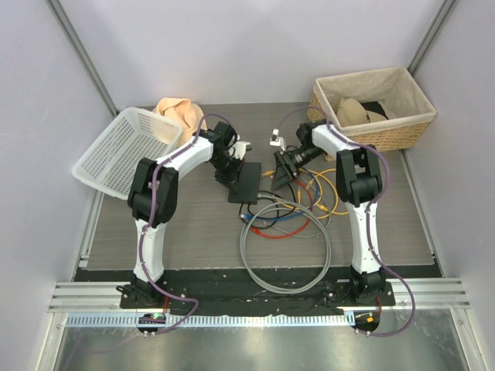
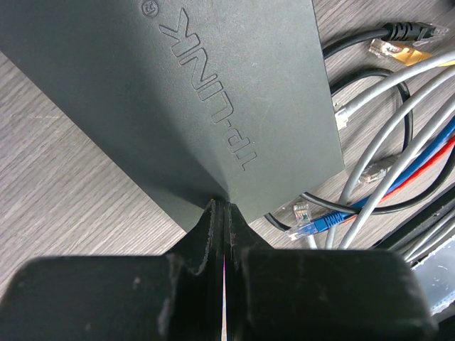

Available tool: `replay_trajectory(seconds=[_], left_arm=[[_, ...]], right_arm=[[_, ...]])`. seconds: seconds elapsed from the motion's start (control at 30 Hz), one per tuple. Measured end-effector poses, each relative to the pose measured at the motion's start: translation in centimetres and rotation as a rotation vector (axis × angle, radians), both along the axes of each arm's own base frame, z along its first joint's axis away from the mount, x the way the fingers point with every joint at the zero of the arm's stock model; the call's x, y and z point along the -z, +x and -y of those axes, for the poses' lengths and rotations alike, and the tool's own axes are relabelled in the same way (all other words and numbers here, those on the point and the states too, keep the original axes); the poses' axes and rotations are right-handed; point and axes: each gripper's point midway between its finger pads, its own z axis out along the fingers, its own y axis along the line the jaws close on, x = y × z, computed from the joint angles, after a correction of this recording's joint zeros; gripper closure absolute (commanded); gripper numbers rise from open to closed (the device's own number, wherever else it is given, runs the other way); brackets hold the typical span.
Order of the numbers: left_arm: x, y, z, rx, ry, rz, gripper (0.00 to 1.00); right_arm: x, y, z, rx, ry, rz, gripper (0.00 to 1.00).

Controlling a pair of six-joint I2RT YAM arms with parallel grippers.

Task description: Pull the plug from the switch port

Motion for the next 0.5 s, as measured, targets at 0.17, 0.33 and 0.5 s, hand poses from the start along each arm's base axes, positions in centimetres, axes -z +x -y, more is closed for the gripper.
replay_trajectory(seconds=[0.17,0.33,0.5], left_arm=[[0.0,0.0,0.0,0.001,0.000,0.000,1.00],[0.0,0.0,0.0,0.001,0.000,-0.001,1.00],[0.0,0.0,0.0,0.001,0.000,-0.001,1.00]], right_arm=[[2.3,-2.4,-1.8,-0.044,0.012,-0.139,0.32],[2.3,-2.6,-2.5,-0.062,0.008,-0.138,0.35],[3.1,-2.6,-2.8,-0.046,0.003,-0.175,0.36]])
